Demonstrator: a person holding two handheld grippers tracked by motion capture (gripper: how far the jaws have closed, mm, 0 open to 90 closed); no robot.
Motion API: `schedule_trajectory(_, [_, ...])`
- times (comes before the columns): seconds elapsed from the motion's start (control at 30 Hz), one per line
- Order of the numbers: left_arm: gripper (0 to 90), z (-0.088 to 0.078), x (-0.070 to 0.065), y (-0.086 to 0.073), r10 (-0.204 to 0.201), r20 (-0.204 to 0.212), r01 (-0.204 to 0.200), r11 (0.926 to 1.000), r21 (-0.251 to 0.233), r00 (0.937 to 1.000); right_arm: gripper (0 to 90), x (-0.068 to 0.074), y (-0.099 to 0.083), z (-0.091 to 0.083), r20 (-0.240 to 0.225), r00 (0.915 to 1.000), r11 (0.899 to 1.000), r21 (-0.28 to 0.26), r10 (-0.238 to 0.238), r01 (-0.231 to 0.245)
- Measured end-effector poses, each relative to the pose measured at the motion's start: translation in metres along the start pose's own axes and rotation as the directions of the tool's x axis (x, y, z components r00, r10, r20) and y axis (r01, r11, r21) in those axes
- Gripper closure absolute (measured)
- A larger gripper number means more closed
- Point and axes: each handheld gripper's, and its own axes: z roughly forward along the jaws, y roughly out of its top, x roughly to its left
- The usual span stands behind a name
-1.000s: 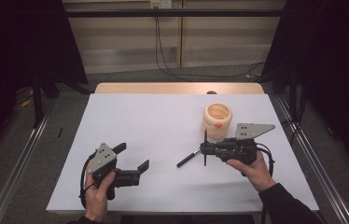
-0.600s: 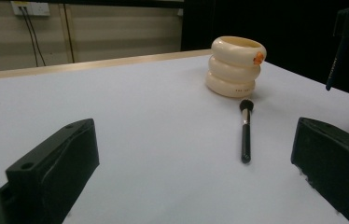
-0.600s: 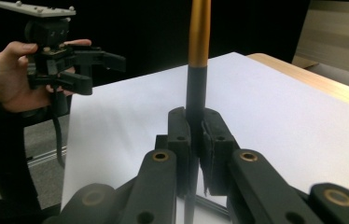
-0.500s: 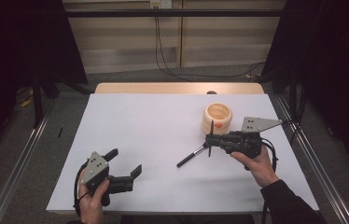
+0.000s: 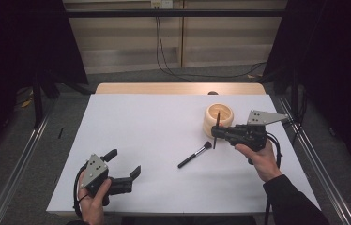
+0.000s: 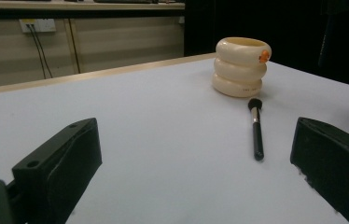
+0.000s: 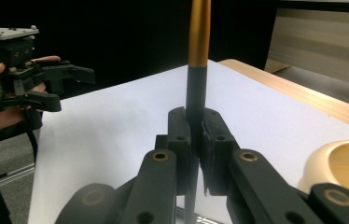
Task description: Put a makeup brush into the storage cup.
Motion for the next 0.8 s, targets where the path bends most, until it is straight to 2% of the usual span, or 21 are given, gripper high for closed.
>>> schedule_trajectory(0.23, [1.6, -0.001, 0.004, -0.001, -0.026, -0.002, 0.026, 0.9996, -0.008, 0.9997, 83.9, -0.008, 0.003, -0.001, 0.036, 0.9994, 1.0, -0.008, 0.005, -0.005])
schedule_trajectory(0.53, [1.4, -0.002, 0.005, -0.001, -0.019, 0.002, 0.019, 0.9998, -0.005, 0.9998, 83.8, -0.02, 0.016, -0.002, 0.077, 0.9971, 1.0, -0.022, -0.004, 0.006])
schedule_trajectory(0.8, [1.3, -0.003, 0.004, 0.0, -0.021, 0.009, 0.021, 0.9998, -0.001, 0.9998, 83.8, -0.038, 0.025, 0.001, 0.126, 0.992, 1.0, -0.022, 0.004, -0.001])
